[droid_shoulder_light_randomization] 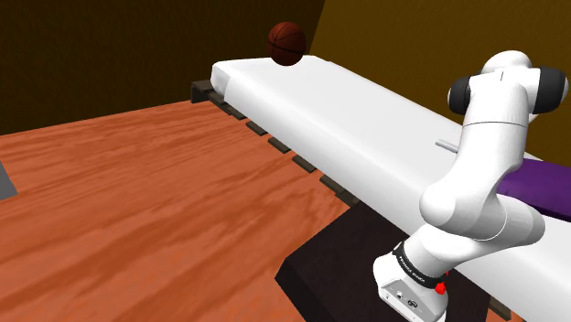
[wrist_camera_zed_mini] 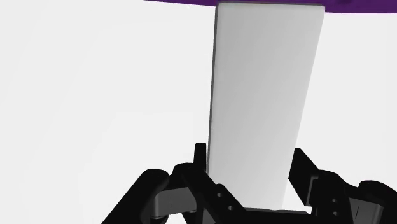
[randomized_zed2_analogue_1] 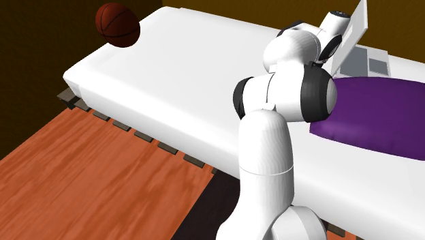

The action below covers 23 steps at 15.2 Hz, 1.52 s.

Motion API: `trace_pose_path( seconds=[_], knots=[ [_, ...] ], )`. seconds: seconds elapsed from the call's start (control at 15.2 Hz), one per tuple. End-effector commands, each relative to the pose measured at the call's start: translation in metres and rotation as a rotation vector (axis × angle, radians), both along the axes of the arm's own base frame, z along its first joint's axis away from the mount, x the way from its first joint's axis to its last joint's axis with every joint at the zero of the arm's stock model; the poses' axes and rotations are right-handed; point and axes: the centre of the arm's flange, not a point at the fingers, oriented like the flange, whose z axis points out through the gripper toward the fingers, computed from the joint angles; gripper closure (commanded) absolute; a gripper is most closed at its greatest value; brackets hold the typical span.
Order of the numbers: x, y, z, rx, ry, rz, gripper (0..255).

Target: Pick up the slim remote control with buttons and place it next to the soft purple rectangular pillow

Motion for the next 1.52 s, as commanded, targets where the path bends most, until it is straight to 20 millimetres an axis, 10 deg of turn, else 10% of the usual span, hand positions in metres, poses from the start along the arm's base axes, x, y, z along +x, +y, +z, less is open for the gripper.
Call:
trace_pose_path(
  seconds=[0.0, 0.26, 0.33, 0.66, 0.92, 1.45],
  knots=[
    [-0.001, 0.001, -0.004, 0.007, 0.002, -0.002, 255],
    [-0.001, 0.001, -0.004, 0.007, 0.002, -0.002, 255],
    [-0.001, 0.001, -0.004, 0.007, 0.002, -0.002, 0],
    [-0.001, 0.001, -0.004, 0.007, 0.002, -0.002, 0],
    [-0.001, 0.002, 0.046, 0.007, 0.002, -0.002, 0],
    [-0.001, 0.002, 0.046, 0.007, 0.002, -0.002, 0]
  ],
)
